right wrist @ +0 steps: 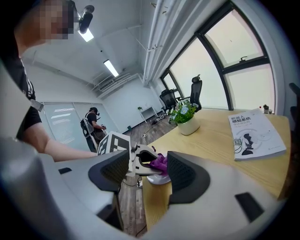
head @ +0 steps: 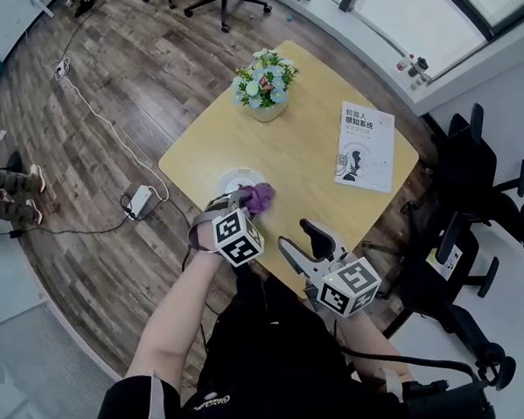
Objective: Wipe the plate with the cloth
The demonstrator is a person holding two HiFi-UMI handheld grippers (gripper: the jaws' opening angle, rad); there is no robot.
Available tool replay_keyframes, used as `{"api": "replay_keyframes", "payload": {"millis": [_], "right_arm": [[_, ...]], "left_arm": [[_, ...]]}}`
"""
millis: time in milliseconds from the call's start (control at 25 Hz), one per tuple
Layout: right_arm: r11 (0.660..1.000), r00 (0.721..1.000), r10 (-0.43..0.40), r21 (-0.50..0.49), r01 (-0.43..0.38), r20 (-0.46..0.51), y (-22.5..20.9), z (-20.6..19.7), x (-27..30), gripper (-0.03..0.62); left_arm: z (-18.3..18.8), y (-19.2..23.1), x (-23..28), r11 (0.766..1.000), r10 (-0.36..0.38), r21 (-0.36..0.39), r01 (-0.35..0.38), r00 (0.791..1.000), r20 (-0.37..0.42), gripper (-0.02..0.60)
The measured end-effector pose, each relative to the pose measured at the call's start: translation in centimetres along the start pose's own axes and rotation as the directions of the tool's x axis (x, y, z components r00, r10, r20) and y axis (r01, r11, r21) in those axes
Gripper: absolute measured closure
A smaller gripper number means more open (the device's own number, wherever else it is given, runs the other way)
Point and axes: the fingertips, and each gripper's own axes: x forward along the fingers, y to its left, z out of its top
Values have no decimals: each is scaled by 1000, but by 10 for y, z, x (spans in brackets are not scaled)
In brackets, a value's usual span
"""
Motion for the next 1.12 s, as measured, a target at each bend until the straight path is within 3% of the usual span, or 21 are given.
{"api": "replay_keyframes", "payload": {"millis": [320,800,1120], "right_arm": [[1000,1000,11,-8,-12,-2,5,2,3,341],[1000,1000,-13,-4,12,-4,-2,-3,-9,339],[999,999,-34,10,34,-3,-9,-8,-14,341]], "left_arm": [[-6,-41,-10,999,-38,19,38,999,9,462],[13,49,1,996,64,-59,-63,998,20,463],[23,30,13,1000,28,-9,-28,999,22,463]]}}
